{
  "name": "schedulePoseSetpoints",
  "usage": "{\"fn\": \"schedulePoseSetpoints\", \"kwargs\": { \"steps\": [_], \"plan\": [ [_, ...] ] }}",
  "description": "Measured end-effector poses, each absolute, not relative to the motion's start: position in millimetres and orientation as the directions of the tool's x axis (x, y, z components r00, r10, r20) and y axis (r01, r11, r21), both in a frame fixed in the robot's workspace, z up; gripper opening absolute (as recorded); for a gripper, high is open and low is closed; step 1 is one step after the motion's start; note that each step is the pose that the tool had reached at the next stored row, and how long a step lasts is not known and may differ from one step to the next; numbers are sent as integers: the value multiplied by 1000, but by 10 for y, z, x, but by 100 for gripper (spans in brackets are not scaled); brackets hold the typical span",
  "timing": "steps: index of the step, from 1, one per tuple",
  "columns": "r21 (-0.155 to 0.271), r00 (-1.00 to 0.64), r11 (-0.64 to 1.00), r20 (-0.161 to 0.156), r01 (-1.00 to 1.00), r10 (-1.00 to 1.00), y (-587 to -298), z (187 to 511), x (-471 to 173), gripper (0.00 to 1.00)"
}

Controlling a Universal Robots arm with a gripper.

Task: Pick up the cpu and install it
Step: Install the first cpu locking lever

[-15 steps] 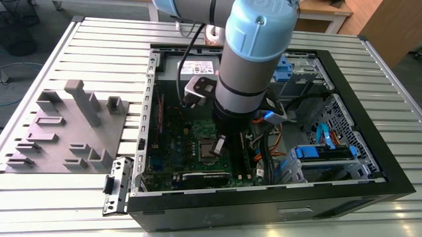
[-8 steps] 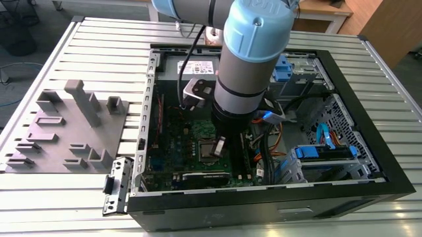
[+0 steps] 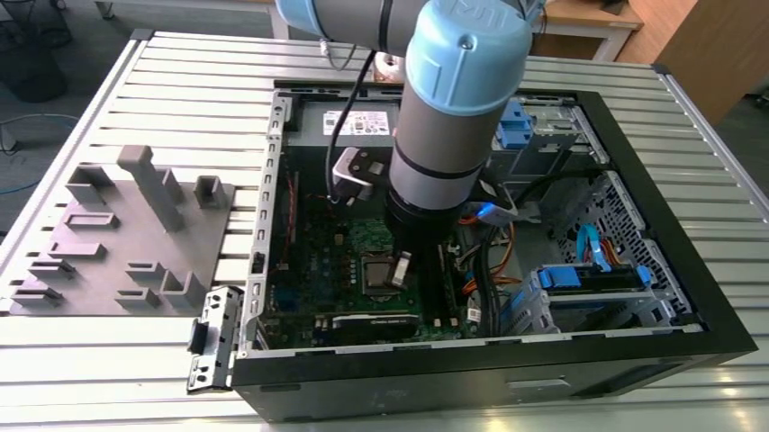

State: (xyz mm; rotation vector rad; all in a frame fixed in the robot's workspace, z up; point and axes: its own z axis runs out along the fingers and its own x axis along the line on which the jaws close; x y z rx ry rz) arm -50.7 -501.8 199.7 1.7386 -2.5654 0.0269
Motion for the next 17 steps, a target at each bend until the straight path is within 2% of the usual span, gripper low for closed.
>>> {"fn": "schedulePoseSetpoints", "kwargs": {
  "steps": [17],
  "plan": [
    [9, -345, 345, 45, -938, -938, -5018, 1922, -467, 11]
  ]
}}
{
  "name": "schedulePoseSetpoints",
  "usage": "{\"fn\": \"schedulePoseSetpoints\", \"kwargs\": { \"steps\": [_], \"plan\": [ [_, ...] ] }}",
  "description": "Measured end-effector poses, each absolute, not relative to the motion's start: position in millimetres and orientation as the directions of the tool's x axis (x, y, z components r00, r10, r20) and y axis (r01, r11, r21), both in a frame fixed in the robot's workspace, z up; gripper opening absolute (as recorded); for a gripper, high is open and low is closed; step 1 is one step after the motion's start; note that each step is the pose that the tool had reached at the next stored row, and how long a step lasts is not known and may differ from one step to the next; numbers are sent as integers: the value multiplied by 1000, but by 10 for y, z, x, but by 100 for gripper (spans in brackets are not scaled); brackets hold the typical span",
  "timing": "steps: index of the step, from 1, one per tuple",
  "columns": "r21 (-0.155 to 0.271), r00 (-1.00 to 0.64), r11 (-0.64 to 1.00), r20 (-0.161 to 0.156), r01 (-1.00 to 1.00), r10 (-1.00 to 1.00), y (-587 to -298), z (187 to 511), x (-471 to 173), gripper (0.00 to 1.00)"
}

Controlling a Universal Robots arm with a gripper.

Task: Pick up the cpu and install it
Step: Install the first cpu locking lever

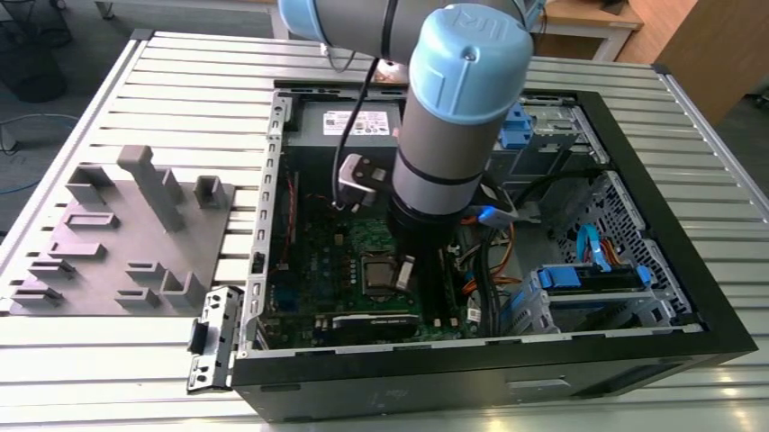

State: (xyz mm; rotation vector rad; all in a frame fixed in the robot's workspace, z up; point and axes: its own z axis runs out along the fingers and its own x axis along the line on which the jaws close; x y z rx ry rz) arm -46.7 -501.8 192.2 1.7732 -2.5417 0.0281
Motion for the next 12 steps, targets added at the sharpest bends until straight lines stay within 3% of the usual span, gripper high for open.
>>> {"fn": "schedulePoseSetpoints", "kwargs": {
  "steps": [12],
  "plan": [
    [8, -306, 307, 45, -952, -951, -5018, 1887, -442, 11]
  ]
}}
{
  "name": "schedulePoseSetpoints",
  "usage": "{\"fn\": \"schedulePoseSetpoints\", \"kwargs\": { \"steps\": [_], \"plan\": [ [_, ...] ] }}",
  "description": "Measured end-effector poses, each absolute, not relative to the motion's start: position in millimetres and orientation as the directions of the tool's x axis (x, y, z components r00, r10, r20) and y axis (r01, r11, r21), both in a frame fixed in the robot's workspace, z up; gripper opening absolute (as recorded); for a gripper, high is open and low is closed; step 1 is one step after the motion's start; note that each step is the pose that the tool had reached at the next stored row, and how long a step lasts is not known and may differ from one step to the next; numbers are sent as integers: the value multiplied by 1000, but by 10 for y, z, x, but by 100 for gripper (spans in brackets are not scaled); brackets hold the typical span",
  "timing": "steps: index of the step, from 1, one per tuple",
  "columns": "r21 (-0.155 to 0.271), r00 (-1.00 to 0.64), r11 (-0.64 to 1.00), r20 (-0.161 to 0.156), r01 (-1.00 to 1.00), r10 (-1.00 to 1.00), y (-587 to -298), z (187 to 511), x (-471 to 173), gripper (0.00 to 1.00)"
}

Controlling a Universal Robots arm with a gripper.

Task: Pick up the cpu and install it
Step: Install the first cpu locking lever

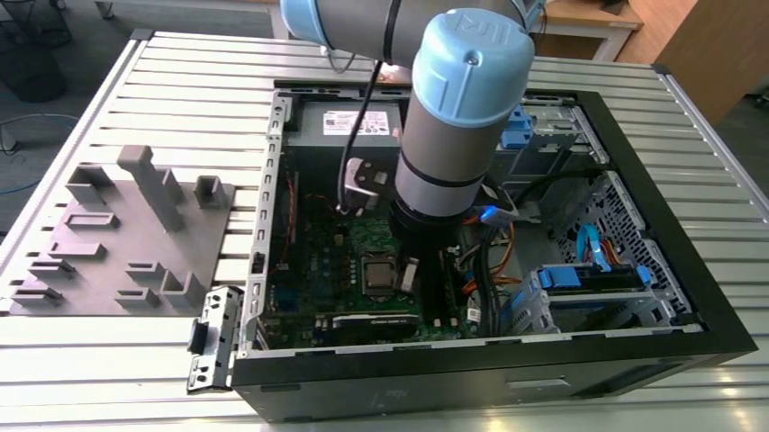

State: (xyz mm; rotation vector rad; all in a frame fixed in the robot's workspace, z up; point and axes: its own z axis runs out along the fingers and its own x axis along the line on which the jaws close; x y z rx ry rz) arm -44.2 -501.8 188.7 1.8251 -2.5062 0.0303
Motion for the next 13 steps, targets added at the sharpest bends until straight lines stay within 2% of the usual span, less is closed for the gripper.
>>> {"fn": "schedulePoseSetpoints", "kwargs": {
  "steps": [13],
  "plan": [
    [6, -298, 298, 39, -954, -954, -5018, 1886, -466, 11]
  ]
}}
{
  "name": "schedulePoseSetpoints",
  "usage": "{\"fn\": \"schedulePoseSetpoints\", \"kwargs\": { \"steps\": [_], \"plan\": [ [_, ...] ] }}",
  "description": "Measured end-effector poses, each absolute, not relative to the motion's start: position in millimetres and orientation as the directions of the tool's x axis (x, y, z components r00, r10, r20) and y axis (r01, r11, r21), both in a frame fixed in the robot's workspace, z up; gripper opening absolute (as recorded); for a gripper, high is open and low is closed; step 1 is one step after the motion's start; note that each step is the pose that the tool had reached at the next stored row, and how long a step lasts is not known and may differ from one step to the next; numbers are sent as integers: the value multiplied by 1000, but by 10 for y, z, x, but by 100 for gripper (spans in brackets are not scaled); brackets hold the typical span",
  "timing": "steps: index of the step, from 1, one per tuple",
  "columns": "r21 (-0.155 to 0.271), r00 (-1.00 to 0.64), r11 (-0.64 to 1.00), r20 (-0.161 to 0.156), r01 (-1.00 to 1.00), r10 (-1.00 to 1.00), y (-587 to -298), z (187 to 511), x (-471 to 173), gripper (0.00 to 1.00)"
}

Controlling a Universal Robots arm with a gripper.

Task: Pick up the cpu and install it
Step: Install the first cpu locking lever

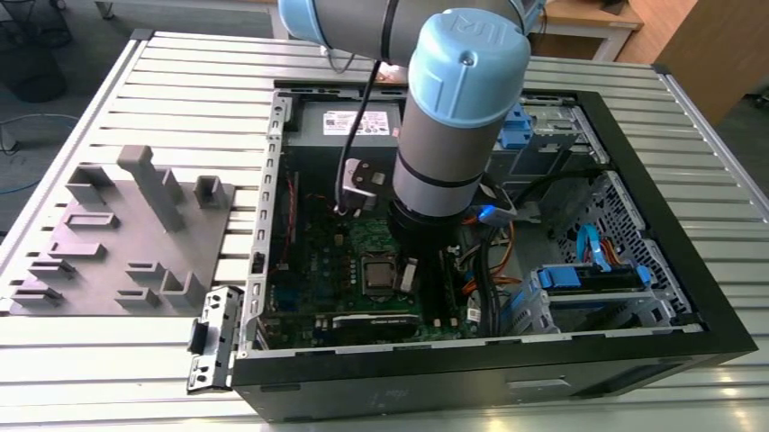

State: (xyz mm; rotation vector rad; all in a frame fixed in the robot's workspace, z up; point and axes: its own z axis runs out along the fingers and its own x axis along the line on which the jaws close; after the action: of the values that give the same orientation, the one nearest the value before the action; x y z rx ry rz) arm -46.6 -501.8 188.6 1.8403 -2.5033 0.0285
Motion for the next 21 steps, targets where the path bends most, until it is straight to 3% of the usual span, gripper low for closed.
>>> {"fn": "schedulePoseSetpoints", "kwargs": {
  "steps": [21],
  "plan": [
    [5, -295, 296, 38, -955, -955, -5054, 1909, -466, 11]
  ]
}}
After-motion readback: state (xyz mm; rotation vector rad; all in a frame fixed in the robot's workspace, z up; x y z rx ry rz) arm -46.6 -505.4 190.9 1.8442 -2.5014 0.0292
